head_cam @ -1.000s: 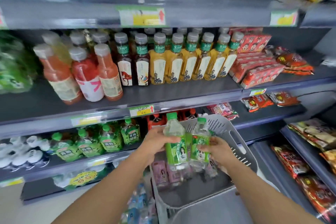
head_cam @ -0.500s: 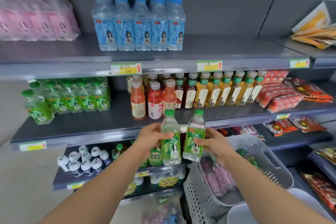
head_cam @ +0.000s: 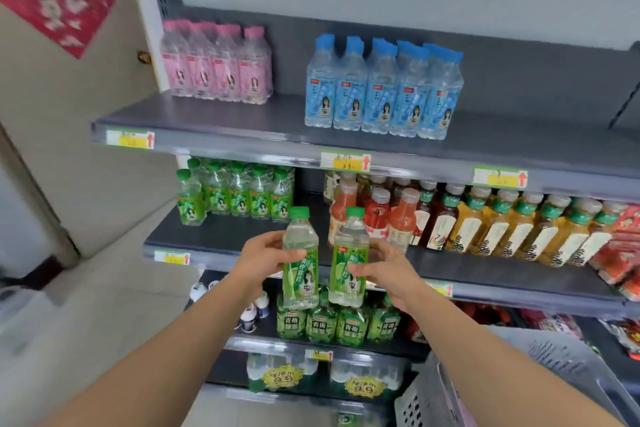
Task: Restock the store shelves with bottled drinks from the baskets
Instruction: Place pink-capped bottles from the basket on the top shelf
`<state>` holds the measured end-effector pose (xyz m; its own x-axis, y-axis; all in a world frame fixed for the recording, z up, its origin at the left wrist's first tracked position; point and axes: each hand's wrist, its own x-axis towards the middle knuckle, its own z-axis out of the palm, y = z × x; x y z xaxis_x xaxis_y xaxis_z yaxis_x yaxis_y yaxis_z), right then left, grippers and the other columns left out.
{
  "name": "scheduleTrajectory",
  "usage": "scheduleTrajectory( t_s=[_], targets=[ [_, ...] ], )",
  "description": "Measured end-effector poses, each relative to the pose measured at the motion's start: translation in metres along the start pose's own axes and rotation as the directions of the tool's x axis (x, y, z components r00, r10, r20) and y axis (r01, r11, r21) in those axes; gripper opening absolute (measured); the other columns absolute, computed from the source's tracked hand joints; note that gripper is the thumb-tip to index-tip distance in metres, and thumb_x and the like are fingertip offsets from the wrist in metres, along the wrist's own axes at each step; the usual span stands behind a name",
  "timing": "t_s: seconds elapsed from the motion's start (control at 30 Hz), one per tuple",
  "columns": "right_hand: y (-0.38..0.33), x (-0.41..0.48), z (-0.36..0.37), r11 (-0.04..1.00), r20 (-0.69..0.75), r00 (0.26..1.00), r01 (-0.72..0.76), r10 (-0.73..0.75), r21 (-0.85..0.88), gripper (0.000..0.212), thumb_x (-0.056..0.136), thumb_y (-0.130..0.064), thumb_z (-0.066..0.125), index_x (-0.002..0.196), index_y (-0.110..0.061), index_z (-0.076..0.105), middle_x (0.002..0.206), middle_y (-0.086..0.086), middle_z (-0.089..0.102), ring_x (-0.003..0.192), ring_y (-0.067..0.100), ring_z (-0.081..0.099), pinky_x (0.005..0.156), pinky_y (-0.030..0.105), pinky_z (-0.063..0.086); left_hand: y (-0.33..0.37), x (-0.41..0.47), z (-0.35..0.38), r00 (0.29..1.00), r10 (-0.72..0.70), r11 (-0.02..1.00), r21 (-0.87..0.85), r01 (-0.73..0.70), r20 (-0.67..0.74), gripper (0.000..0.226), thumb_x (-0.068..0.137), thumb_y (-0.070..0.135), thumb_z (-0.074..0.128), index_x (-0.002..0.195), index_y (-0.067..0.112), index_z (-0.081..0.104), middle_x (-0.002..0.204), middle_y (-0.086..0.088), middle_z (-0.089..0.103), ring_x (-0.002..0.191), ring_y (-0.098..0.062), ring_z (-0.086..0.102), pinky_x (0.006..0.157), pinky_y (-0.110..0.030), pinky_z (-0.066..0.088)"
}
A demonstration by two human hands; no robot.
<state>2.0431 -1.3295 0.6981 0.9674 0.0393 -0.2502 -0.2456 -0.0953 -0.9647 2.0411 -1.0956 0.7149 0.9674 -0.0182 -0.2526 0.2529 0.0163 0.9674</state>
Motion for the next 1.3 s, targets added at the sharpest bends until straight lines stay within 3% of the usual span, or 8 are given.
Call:
scheduleTrajectory(
  t_s=[0.13,0.3,0.43,0.6,0.73,0.83,1.13,1.3],
  targets=[
    [-0.010,0.029,0.044,0.999,0.060,0.998,0.029,-0.027,-0.034,0.058,0.069,-0.001,0.083,0.115,-0.019,0.053,0.116,-0.003,0.058,0.109,0.019,0.057,0.095,0.035,0.049,0.002,0.010,-0.041,0.998,0.019,0.999,-0.028,-0.021,-0.061,0.049,0.072,0.001,0.079,0.115,0.014,0.063,0.105,-0.002,0.070,0.097,-0.017,0.065,0.082,-0.027,0.049],
    [-0.023,0.069,0.106,0.996,0.075,0.995,0.072,-0.068,-0.055,0.057,0.069,0.005,0.081,0.114,-0.015,0.053,0.114,0.002,0.062,0.099,0.015,0.060,0.075,0.023,0.050,0.001,0.044,-0.093,0.993,0.032,0.998,-0.050,-0.038,-0.114,0.055,0.069,-0.001,0.080,0.119,0.012,0.062,0.107,-0.004,0.070,0.098,-0.022,0.066,0.087,-0.034,0.050],
    [-0.030,0.104,0.148,0.992,0.042,0.994,0.101,-0.098,-0.070,0.062,0.065,0.006,0.082,0.117,-0.014,0.055,0.111,0.000,0.063,0.101,0.015,0.059,0.069,0.017,0.046,0.001,0.073,-0.134,0.992,0.037,0.997,-0.058,-0.044,-0.123,0.054,0.069,0.000,0.080,0.117,0.016,0.060,0.107,-0.002,0.070,0.095,-0.021,0.066,0.080,-0.033,0.050],
    [-0.029,0.151,0.192,0.991,-0.004,0.995,0.104,-0.105,-0.082,0.064,0.063,0.006,0.084,0.114,-0.017,0.053,0.105,-0.003,0.062,0.101,0.016,0.059,0.074,0.020,0.048,-0.006,0.111,-0.182,0.987,0.015,0.997,-0.074,-0.027,-0.158,0.065,0.065,-0.004,0.081,0.124,0.010,0.058,0.111,-0.005,0.069,0.103,-0.023,0.065,0.091,-0.037,0.051],
    [-0.020,0.187,0.226,0.987,-0.019,0.995,0.091,-0.094,-0.135,0.072,0.059,0.003,0.087,0.122,-0.013,0.055,0.117,0.004,0.065,0.109,0.021,0.061,0.094,0.038,0.052,-0.011,0.132,-0.211,0.982,-0.005,0.997,-0.075,-0.009,-0.187,0.077,0.054,0.004,0.088,0.125,0.011,0.059,0.113,-0.006,0.068,0.106,-0.025,0.064,0.101,-0.047,0.047],
    [-0.015,0.208,0.250,0.978,-0.020,0.996,0.085,-0.091,-0.192,0.079,0.060,0.002,0.087,0.130,-0.010,0.051,0.124,0.005,0.062,0.115,0.022,0.058,0.102,0.042,0.047,-0.014,0.146,-0.227,0.981,-0.009,0.994,-0.105,-0.011,-0.195,0.072,0.055,0.002,0.087,0.122,0.011,0.061,0.112,-0.008,0.068,0.105,-0.026,0.065,0.102,-0.047,0.045],
    [0.000,0.256,0.301,0.949,-0.058,0.993,0.078,-0.100,-0.304,0.078,0.060,-0.001,0.088,0.129,-0.012,0.053,0.124,0.007,0.064,0.114,0.023,0.060,0.100,0.041,0.049,-0.017,0.167,-0.263,0.986,0.032,0.994,-0.094,-0.048,-0.166,0.058,0.064,-0.010,0.078,0.117,0.008,0.062,0.093,-0.001,0.071,0.079,-0.009,0.068,0.071,-0.019,0.051],
    [-0.001,0.270,0.310,0.940,-0.096,0.991,0.061,-0.099,-0.336,0.082,0.061,-0.002,0.086,0.134,-0.014,0.050,0.123,0.006,0.063,0.110,0.022,0.060,0.094,0.031,0.049,-0.021,0.174,-0.274,0.988,0.000,0.997,-0.082,-0.013,-0.156,0.060,0.063,-0.011,0.077,0.117,0.009,0.063,0.097,-0.003,0.070,0.085,-0.014,0.066,0.078,-0.027,0.051]
  ],
)
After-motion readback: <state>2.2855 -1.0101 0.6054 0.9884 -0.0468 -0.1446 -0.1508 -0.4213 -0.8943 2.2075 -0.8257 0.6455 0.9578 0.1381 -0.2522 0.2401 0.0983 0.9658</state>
